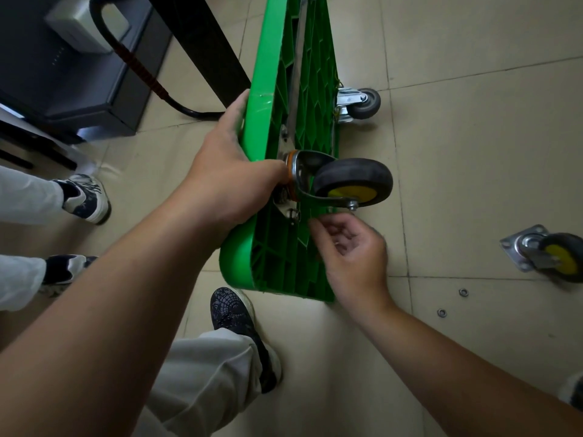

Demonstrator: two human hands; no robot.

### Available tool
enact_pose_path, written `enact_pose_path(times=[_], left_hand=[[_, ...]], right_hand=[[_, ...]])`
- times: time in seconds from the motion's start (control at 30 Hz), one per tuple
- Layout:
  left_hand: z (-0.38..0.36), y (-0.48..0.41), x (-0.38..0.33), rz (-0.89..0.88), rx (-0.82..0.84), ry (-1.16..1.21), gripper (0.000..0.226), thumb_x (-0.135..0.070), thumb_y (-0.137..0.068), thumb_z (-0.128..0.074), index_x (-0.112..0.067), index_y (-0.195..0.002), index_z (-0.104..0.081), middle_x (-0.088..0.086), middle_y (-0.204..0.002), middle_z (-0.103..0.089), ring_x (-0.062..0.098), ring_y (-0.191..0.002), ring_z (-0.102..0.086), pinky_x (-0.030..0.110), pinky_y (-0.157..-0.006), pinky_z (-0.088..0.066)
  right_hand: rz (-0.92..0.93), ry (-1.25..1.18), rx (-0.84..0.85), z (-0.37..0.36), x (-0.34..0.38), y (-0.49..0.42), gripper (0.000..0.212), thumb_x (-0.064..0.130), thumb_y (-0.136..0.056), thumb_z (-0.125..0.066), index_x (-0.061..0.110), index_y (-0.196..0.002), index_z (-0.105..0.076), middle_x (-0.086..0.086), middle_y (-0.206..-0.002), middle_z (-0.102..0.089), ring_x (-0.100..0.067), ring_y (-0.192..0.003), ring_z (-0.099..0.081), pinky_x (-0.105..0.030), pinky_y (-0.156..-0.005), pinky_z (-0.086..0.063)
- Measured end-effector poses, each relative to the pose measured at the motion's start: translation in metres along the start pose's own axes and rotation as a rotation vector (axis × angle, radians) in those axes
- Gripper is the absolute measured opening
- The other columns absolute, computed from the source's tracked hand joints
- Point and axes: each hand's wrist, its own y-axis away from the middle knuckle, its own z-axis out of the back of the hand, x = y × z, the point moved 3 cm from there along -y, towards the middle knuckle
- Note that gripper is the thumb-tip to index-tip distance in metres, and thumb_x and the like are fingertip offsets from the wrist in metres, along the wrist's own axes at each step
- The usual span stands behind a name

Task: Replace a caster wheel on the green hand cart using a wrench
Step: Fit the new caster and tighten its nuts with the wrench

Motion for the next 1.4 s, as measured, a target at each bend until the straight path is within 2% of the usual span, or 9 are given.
enact_pose_path(times=[0.13, 0.3, 0.47, 0.67, 0.8, 1.0, 1.2, 1.3, 1.4], left_hand=[[0.0, 0.002, 0.0, -0.01, 0.007, 0.008, 0.087, 0.008, -0.083, -0.07, -0.037, -0.151, -0.04, -0.026, -0.073, -0.07, 0.0, -0.064, -0.07, 0.016, -0.052, -0.054], [0.002, 0.001, 0.003, -0.016, 0.004, 0.006, 0.088, 0.006, -0.084, -0.071, -0.037, -0.153, -0.038, -0.029, -0.075, -0.07, 0.001, -0.068, -0.072, 0.016, -0.054, -0.054], [0.005, 0.001, 0.006, -0.021, 0.018, 0.032, 0.088, 0.004, -0.085, -0.07, -0.037, -0.154, -0.035, -0.029, -0.082, -0.071, 0.003, -0.069, -0.073, 0.017, -0.054, -0.055], [0.007, 0.002, 0.008, -0.05, 0.032, 0.044, 0.084, -0.001, -0.085, -0.072, -0.035, -0.153, -0.038, -0.028, -0.084, -0.071, 0.0, -0.07, -0.071, 0.015, -0.056, -0.054], [0.009, 0.002, 0.011, -0.053, 0.017, 0.05, 0.082, -0.003, -0.085, -0.071, -0.036, -0.153, -0.039, -0.027, -0.082, -0.071, -0.001, -0.067, -0.07, 0.015, -0.057, -0.053], [0.01, 0.002, 0.012, -0.049, 0.022, 0.064, 0.081, -0.002, -0.087, -0.07, -0.036, -0.154, -0.038, -0.028, -0.078, -0.07, -0.002, -0.066, -0.069, 0.014, -0.055, -0.052], [0.007, 0.002, 0.009, -0.039, 0.009, 0.047, 0.081, -0.001, -0.087, -0.069, -0.035, -0.153, -0.039, -0.024, -0.08, -0.072, -0.002, -0.065, -0.069, 0.014, -0.055, -0.052], [0.007, 0.003, 0.008, -0.013, -0.008, 0.044, 0.083, -0.003, -0.087, -0.071, -0.038, -0.154, -0.037, -0.017, -0.088, -0.073, 0.004, -0.067, -0.072, 0.017, -0.055, -0.054], [0.005, 0.004, 0.005, 0.001, -0.015, 0.035, 0.084, -0.001, -0.086, -0.07, -0.038, -0.154, -0.037, -0.01, -0.094, -0.073, 0.008, -0.063, -0.072, 0.019, -0.053, -0.054]], right_hand=[[-0.172, 0.515, -0.13, 0.068, -0.088, 0.016, 0.028, 0.028, -0.089, -0.073, 0.022, -0.115, -0.064, 0.006, -0.101, -0.067, -0.01, -0.094, -0.064, -0.032, -0.078, -0.055], [-0.351, 1.3, 0.17, 0.144, -0.178, 0.055, 0.053, 0.042, -0.082, -0.076, 0.018, -0.125, -0.058, -0.005, -0.115, -0.058, -0.025, -0.109, -0.052, -0.037, -0.088, -0.045], [-0.368, 1.461, 0.336, 0.153, -0.204, 0.071, 0.045, 0.045, -0.083, -0.075, 0.018, -0.113, -0.054, -0.001, -0.102, -0.056, -0.02, -0.094, -0.054, -0.031, -0.075, -0.045], [-0.293, 1.606, 0.439, 0.143, -0.218, 0.067, 0.076, 0.027, -0.063, -0.092, 0.011, -0.128, -0.056, -0.006, -0.101, -0.057, -0.024, -0.088, -0.055, -0.034, -0.066, -0.049], [-0.308, 1.555, 0.331, 0.155, -0.223, 0.071, 0.06, -0.004, -0.064, -0.079, 0.009, -0.118, -0.059, -0.009, -0.089, -0.053, -0.025, -0.072, -0.05, -0.036, -0.056, -0.045], [-0.506, 1.398, 0.421, 0.177, -0.213, 0.076, 0.035, 0.023, -0.084, -0.065, 0.024, -0.101, -0.035, 0.001, -0.092, -0.054, -0.02, -0.079, -0.053, -0.031, -0.07, -0.047], [-0.16, 1.057, 0.509, 0.161, -0.185, 0.075, 0.01, 0.028, -0.087, -0.037, 0.028, -0.079, -0.043, 0.011, -0.084, -0.037, -0.004, -0.07, -0.046, -0.03, -0.066, -0.041], [-0.063, 0.805, 0.374, 0.128, -0.138, 0.065, 0.018, 0.021, -0.096, -0.043, 0.035, -0.084, -0.047, 0.008, -0.078, -0.046, -0.009, -0.065, -0.05, -0.034, -0.06, -0.043], [0.024, 0.518, 0.192, 0.087, -0.095, 0.057, 0.016, 0.044, -0.1, -0.042, 0.043, -0.109, -0.055, 0.011, -0.078, -0.062, -0.006, -0.061, -0.057, -0.028, -0.055, -0.046]])
